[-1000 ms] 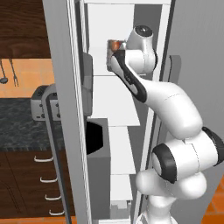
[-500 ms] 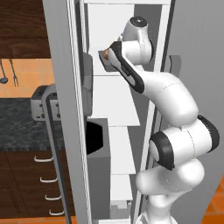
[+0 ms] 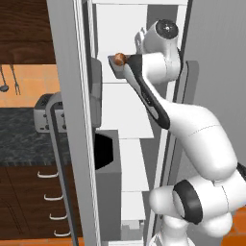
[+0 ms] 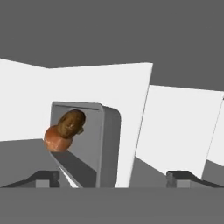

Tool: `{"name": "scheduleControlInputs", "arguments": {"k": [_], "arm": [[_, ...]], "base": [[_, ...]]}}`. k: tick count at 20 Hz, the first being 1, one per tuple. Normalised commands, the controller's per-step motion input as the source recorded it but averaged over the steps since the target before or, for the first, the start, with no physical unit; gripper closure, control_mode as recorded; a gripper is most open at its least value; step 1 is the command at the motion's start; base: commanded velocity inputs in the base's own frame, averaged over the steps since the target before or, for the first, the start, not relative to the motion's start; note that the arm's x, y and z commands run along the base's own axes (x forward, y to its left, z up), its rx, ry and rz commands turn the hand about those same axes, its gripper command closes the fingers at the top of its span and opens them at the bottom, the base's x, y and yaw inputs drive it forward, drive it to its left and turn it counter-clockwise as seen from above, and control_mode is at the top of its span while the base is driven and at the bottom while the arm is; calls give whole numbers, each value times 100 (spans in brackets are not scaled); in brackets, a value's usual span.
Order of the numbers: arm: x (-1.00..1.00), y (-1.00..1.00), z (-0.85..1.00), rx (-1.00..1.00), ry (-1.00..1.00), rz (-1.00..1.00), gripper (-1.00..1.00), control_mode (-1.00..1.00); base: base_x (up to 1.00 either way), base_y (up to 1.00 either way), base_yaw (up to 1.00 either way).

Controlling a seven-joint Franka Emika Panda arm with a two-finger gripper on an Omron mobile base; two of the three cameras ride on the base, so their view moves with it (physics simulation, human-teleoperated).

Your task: Take the meat container that has the chicken drumstick and place it on the second highest rack of the freezer. Then take the vegetable container that has the mushroom and onion and place it on the highest rack of the freezer.

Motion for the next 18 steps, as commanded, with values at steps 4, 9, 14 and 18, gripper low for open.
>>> {"name": "scheduleControlInputs", "arguments": {"k": [4,9,14,18], "arm": [[-100,0,15,0,-4,1,-100,-100],[-100,-23,12,0,0,5,-100,-100],[-89,-48,6,-1,7,12,-100,-100],[-53,-32,0,-14,25,17,-100,-100]], "base": [[0,0,0],[0,0,0],[0,0,0],[0,0,0]]}}
